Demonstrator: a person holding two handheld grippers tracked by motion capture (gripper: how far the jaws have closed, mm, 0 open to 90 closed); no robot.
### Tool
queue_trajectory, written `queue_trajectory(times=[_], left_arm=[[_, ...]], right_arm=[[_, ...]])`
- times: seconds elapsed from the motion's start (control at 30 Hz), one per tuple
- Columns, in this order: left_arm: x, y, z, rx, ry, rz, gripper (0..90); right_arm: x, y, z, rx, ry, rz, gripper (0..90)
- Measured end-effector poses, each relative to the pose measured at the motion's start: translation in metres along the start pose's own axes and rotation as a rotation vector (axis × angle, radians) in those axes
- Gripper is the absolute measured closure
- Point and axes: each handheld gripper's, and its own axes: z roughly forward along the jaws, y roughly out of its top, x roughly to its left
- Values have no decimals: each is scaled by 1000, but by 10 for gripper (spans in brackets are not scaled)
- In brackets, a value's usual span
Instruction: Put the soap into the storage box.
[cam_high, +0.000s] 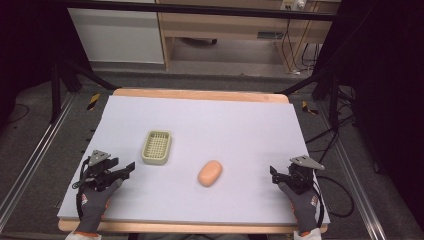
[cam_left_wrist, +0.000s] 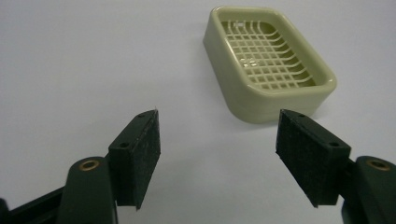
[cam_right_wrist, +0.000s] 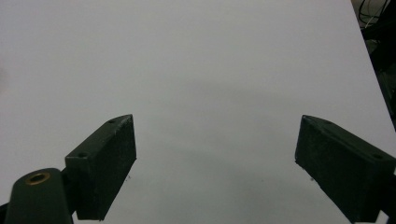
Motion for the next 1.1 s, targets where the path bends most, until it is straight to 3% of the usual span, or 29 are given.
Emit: queue_trajectory(times=[0.4,0.7,1.1], left_arm=[[-10,9,-6,-34,-37,3,319],[-16,15,-6,-34,-60,5,322],[-36,27,-3,-44,-89,40,336]], right_arm=[[5,-3,2,24,16,19,126],[3,-2,0,-2,9,27,126],[3,-2,-3,-10,1,29,126]])
